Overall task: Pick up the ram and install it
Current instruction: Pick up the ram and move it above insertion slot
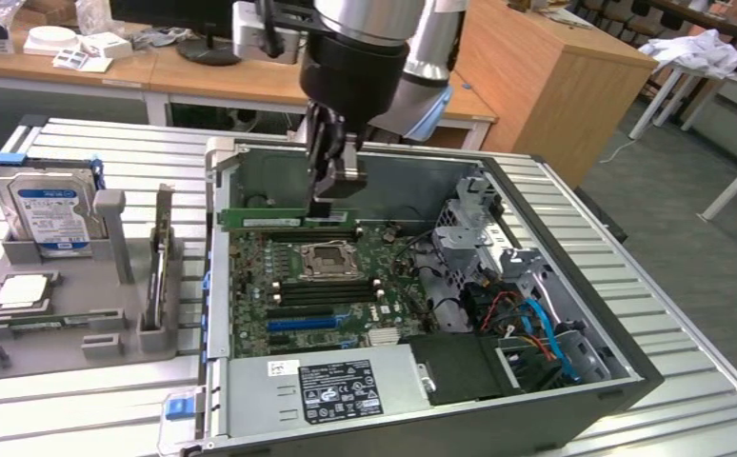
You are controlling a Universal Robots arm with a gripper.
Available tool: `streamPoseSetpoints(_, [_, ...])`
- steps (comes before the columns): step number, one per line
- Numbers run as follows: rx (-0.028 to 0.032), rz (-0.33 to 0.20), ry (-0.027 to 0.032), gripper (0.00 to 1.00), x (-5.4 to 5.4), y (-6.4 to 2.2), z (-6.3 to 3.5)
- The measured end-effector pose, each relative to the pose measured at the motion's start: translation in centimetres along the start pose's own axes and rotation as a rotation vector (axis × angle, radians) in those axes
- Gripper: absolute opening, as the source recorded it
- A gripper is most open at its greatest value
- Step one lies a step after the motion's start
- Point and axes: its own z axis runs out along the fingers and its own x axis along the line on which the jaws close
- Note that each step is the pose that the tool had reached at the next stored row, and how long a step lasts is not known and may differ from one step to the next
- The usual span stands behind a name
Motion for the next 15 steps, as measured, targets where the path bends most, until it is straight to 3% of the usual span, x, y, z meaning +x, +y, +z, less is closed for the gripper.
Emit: streamPoseSetpoints(15, [0.0000,0.000,0.0000,0.12,0.1,-3.38,-0.15])
